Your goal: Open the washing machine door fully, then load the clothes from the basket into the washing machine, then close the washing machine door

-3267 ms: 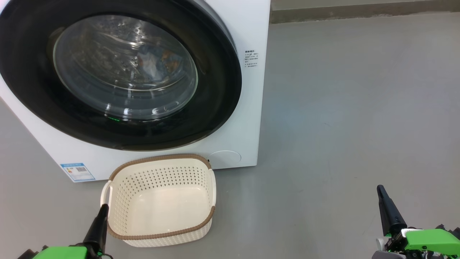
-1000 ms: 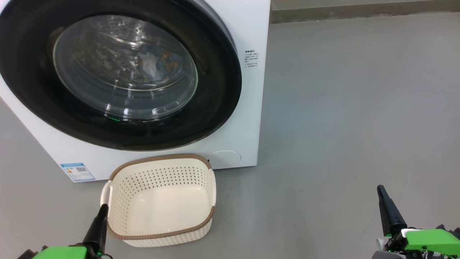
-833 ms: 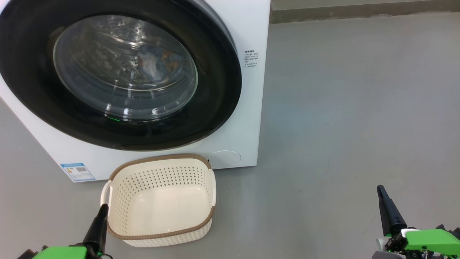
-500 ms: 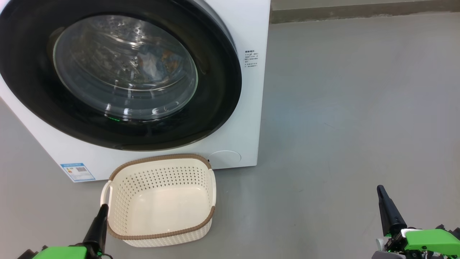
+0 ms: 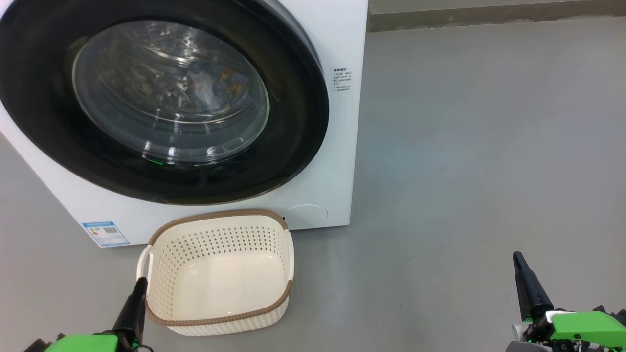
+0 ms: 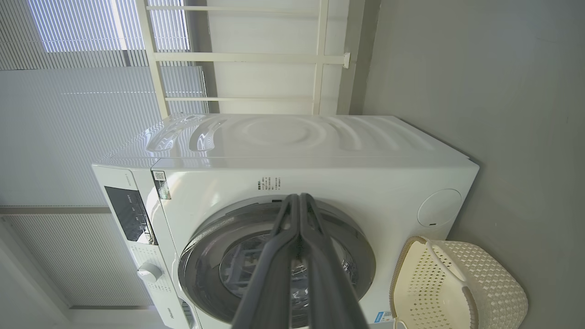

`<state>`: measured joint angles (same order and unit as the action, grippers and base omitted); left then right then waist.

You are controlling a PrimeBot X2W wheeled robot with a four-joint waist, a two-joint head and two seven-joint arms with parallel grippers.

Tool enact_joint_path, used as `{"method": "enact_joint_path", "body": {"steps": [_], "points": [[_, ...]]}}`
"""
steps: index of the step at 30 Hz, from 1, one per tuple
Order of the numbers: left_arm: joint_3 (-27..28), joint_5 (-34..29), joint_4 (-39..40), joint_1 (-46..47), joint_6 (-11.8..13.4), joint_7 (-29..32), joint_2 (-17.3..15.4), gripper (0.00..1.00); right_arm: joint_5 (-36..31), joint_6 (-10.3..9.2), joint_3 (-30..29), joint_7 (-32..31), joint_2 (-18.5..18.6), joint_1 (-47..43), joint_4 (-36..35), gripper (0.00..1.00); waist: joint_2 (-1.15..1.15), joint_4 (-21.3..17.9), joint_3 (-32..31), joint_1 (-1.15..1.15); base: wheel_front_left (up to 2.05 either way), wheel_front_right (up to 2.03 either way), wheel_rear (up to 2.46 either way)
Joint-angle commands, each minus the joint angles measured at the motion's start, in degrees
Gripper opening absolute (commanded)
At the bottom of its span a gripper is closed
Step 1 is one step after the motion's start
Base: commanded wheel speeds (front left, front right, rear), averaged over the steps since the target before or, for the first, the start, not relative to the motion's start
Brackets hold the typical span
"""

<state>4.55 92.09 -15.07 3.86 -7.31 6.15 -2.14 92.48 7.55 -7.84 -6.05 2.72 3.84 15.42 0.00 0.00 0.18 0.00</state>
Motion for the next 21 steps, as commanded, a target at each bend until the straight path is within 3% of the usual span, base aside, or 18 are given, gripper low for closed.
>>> {"method": "enact_joint_path", "body": {"steps": [1,21], "points": [[2.0,0.0,1.0,2.3,-0.2,0.4,-0.8,0.00,-0.3,-0.06,1.3,-0.4,0.2,2.3,-1.4,0.00,0.00,0.0,0.0,0.00,0.00,0.00,0.00],[2.0,0.0,1.0,2.3,-0.2,0.4,-0.8,0.00,-0.3,-0.06,1.3,-0.4,0.2,2.3,-1.4,0.00,0.00,0.0,0.0,0.00,0.00,0.00,0.00]]}}
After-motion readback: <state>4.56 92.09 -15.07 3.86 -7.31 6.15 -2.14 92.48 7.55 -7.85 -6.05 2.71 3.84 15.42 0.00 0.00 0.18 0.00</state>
